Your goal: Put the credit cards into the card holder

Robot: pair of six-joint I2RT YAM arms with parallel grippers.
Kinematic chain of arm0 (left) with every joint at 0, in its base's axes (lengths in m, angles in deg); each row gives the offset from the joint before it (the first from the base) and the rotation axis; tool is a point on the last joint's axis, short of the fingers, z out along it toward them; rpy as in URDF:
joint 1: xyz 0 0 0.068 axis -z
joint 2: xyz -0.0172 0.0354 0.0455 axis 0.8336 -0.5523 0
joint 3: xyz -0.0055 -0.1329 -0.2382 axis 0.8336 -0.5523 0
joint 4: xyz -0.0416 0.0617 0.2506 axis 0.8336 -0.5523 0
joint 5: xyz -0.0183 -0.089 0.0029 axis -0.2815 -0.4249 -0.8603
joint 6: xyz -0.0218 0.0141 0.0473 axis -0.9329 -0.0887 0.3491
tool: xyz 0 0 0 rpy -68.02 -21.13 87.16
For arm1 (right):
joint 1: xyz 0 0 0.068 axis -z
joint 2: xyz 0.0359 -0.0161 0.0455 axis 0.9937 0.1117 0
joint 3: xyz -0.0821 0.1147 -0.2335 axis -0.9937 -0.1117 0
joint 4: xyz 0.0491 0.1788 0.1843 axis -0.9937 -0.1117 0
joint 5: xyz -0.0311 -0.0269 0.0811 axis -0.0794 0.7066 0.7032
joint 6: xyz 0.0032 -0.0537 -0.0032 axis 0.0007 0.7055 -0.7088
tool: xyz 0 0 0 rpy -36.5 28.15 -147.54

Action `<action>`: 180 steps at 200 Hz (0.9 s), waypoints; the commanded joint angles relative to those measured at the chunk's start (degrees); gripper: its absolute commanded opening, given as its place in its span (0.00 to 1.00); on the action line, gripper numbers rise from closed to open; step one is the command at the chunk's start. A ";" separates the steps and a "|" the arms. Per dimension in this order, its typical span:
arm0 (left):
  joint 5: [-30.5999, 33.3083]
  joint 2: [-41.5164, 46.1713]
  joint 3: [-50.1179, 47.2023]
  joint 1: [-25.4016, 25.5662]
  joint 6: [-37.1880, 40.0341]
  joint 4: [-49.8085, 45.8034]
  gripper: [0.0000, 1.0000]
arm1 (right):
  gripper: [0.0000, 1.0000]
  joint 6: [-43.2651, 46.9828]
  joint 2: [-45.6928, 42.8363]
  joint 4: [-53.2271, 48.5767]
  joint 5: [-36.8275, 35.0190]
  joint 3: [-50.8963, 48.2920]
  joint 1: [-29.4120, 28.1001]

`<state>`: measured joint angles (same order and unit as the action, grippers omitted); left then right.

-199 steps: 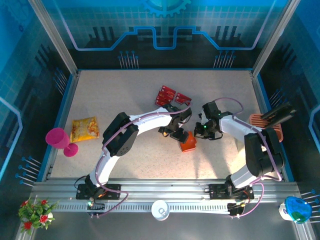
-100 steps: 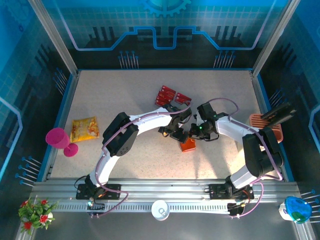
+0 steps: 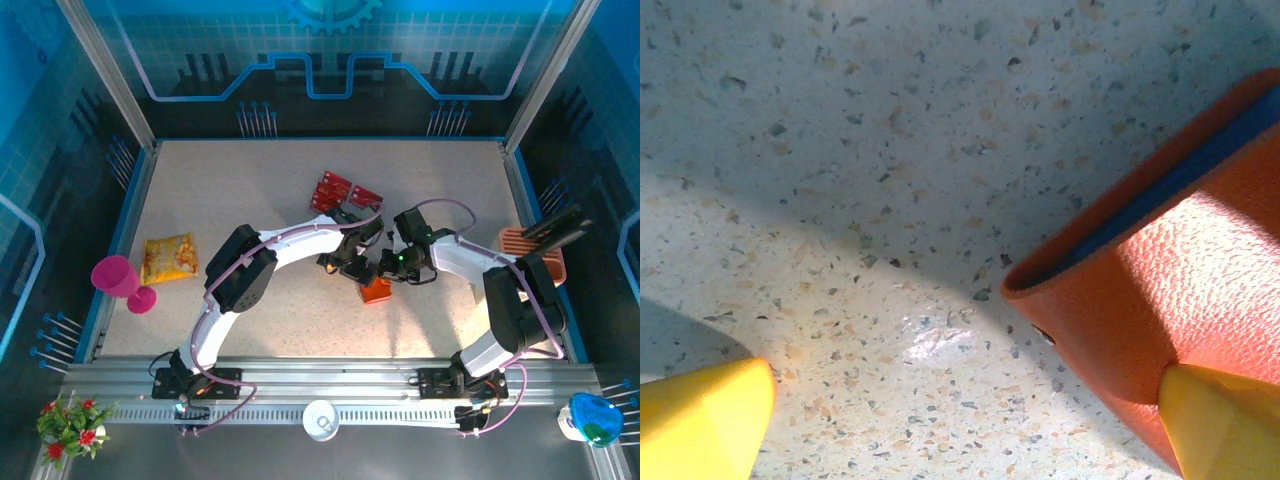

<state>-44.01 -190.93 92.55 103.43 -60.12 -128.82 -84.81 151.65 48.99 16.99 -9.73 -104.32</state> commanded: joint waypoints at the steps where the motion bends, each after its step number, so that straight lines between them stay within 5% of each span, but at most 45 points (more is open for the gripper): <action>1: 4.16 -3.72 -2.90 0.15 1.67 -5.16 0.99 | 0.00 -0.73 1.23 -0.25 0.10 -1.88 -1.18; 122: 4.09 -4.09 -2.68 0.23 1.77 -5.35 0.99 | 0.00 -4.46 -4.90 2.05 -4.19 -12.30 -0.93; 180: 3.83 -4.53 -2.68 0.13 1.77 -5.30 0.99 | 0.00 -11.64 -9.86 4.64 -11.14 -19.01 -6.69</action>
<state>-44.05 -190.93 92.57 103.59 -59.92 -128.69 -92.40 140.83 62.19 11.26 -24.09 -108.21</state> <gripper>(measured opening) 0.992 0.058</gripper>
